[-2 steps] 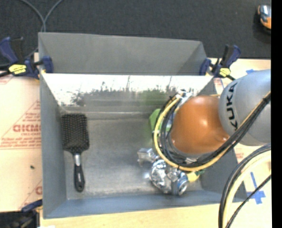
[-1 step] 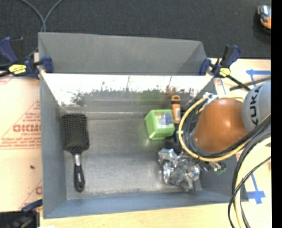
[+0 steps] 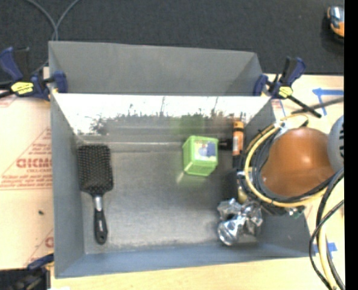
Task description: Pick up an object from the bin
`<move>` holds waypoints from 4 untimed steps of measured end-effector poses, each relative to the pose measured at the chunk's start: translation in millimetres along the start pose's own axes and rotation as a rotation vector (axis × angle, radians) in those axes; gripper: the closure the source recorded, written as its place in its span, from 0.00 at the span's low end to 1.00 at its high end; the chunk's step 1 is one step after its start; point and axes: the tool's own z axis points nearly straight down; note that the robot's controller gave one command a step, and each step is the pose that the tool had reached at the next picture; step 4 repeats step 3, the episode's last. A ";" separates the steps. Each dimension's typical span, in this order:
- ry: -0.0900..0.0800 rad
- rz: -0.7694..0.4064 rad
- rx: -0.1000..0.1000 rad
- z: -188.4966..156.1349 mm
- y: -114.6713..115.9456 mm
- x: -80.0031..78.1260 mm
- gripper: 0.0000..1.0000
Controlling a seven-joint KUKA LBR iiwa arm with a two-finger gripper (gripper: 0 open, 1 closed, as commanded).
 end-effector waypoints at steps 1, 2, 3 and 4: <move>0.000 0.001 0.000 -0.1 -0.1 -0.1 1.00; 0.004 0.002 -0.005 -17.4 1.2 1.0 1.00; 0.007 0.002 -0.012 -51.2 2.9 1.1 1.00; 0.007 0.002 -0.012 -51.2 2.9 1.1 1.00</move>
Offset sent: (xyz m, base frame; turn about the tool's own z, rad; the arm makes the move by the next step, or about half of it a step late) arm 0.0002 -0.0001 0.0296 0.0001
